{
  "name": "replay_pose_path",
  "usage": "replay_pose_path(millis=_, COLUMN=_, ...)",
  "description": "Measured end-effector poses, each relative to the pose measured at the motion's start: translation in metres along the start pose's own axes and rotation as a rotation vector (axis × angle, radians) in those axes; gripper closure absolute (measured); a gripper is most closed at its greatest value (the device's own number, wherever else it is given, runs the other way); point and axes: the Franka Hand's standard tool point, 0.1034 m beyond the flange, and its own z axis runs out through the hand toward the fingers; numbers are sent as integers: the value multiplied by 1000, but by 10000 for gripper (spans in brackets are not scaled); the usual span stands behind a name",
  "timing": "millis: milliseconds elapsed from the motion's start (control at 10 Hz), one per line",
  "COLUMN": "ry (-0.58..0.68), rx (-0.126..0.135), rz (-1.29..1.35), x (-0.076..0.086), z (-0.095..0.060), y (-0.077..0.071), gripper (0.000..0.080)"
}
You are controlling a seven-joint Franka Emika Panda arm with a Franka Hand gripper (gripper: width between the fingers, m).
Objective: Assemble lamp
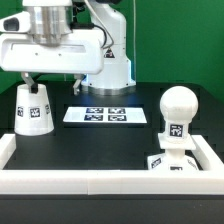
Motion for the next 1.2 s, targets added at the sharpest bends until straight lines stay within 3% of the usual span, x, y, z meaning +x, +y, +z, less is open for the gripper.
replay_pose_path(millis=600, ry=3, rx=24, rz=27, x=-22, z=-9, y=4, gripper=101)
replay_pose_path(millis=1000, ry=-2, rx=24, rz=30, x=-23, z=-7, y=5, gripper=101)
replay_pose_path(millis=1200, ry=-13, rx=30, rz=52, x=-40, z=-4, y=15, gripper=101)
